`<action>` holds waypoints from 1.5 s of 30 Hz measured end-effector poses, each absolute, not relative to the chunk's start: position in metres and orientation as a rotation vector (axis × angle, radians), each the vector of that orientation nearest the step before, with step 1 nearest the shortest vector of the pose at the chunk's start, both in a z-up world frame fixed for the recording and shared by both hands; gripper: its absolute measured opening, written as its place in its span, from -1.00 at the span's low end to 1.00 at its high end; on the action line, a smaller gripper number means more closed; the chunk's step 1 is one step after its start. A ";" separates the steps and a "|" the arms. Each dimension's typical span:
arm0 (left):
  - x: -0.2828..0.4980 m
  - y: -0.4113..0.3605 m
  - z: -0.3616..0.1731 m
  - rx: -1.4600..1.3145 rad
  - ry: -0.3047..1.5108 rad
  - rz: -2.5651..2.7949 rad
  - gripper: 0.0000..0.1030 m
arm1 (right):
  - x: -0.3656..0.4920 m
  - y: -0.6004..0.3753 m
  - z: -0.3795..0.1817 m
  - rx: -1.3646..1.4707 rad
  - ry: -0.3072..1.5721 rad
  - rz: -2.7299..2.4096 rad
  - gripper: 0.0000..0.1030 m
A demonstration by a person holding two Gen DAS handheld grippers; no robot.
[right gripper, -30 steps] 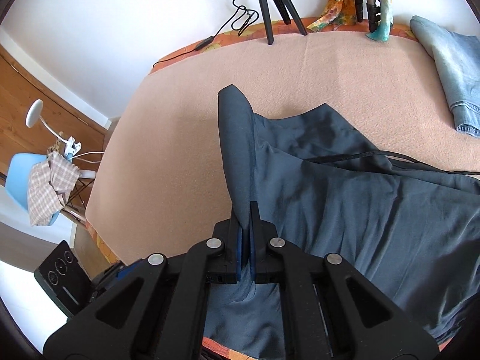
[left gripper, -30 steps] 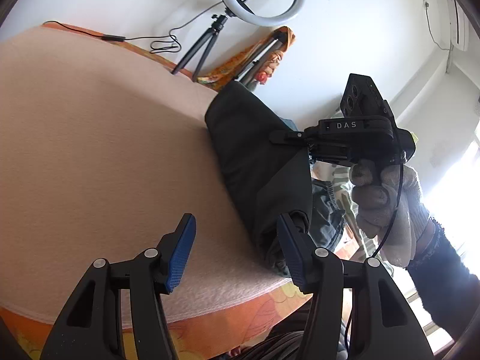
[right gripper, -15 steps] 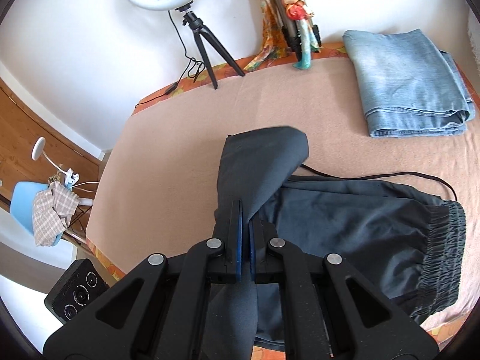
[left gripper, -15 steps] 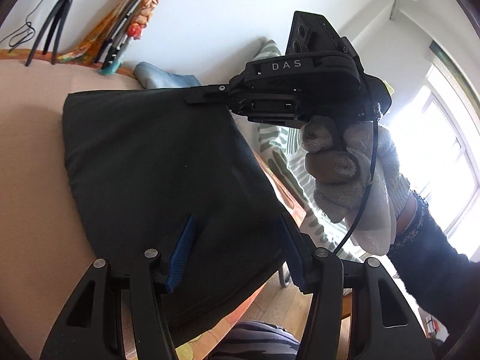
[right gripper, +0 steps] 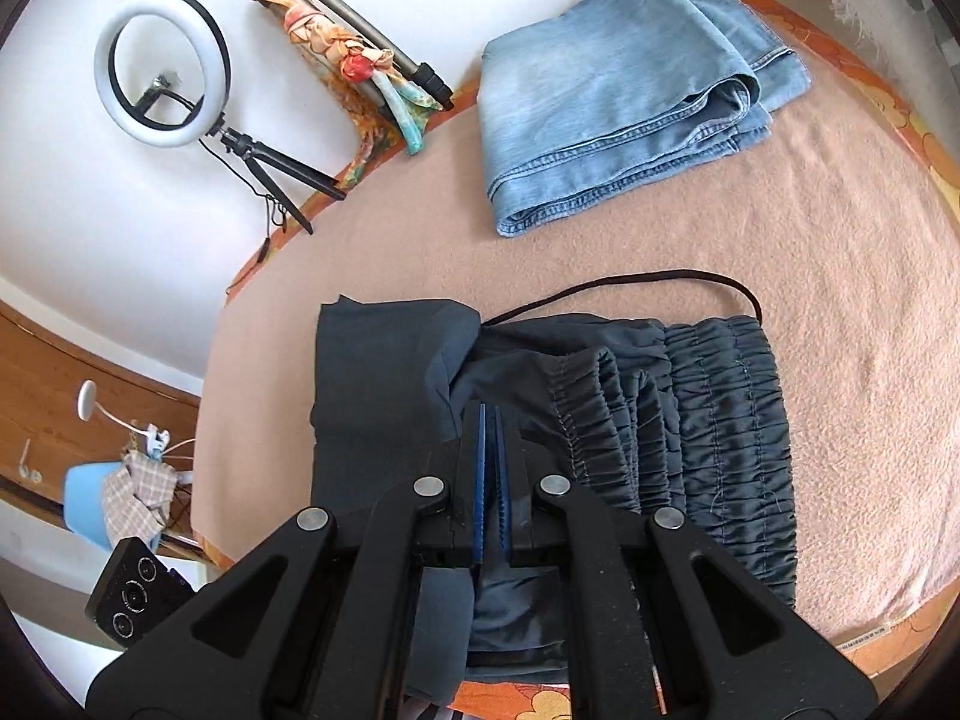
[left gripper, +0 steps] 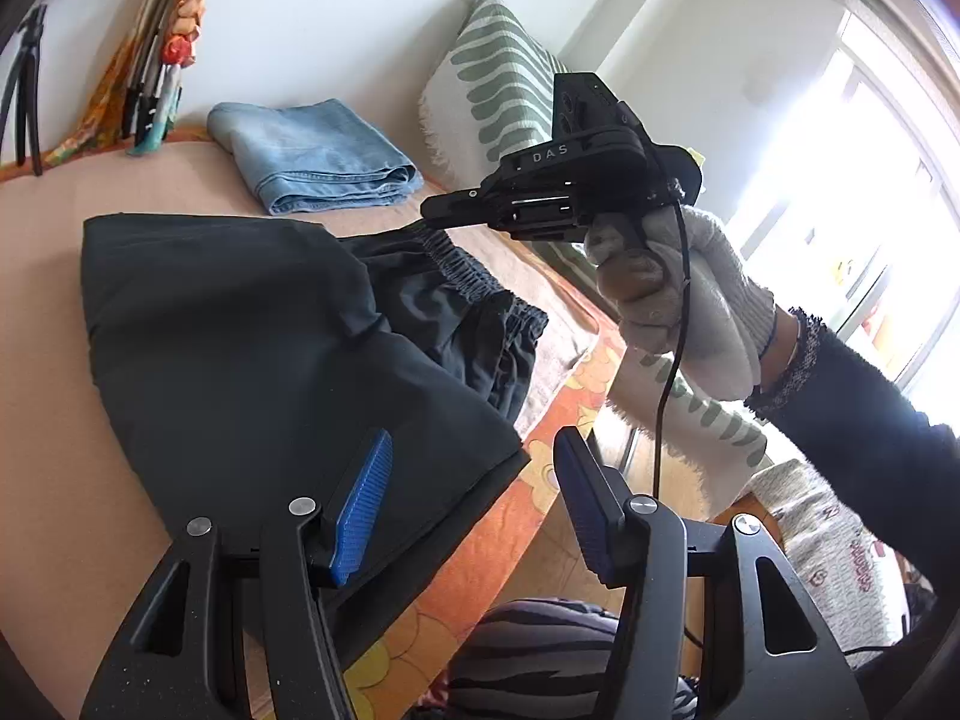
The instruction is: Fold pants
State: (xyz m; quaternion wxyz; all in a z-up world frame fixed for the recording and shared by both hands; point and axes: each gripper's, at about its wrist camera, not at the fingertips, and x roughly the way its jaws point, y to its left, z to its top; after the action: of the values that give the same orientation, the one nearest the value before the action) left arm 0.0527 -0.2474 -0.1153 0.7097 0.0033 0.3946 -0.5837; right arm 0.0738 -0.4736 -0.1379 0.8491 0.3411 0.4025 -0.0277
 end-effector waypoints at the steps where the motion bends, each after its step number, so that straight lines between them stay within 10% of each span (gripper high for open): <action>1: 0.054 -0.246 -0.114 0.035 0.868 -1.276 0.07 | 0.074 -0.473 -0.139 0.732 0.839 -0.034 -0.91; 6: 0.080 -0.243 -0.109 0.020 0.878 -1.232 0.09 | 0.074 -0.448 -0.148 0.697 0.864 0.044 -0.23; 24: 0.222 -0.415 -0.124 0.148 1.219 -1.024 0.11 | 0.019 -0.383 -0.206 0.753 0.978 0.144 -0.14; 34: 0.207 -0.434 -0.166 0.417 1.213 -0.905 0.11 | 0.023 -0.368 -0.209 0.721 0.969 0.146 -0.14; 37: 0.208 -0.427 -0.165 0.396 1.162 -0.916 -0.33 | 0.029 -0.363 -0.211 0.716 0.977 0.131 -0.26; 39: 0.209 -0.419 -0.161 0.365 1.126 -0.947 -0.68 | 0.030 -0.357 -0.211 0.694 0.993 0.114 -0.68; 45: 0.214 -0.395 -0.139 0.206 1.031 -0.967 -0.87 | 0.023 -0.341 -0.204 0.637 0.971 0.091 -0.87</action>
State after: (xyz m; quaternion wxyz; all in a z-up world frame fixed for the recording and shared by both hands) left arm 0.2138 -0.3947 -0.1385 0.7558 0.0944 0.4726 -0.4433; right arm 0.0229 -0.3407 -0.2037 0.8352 0.3010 0.4583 0.0428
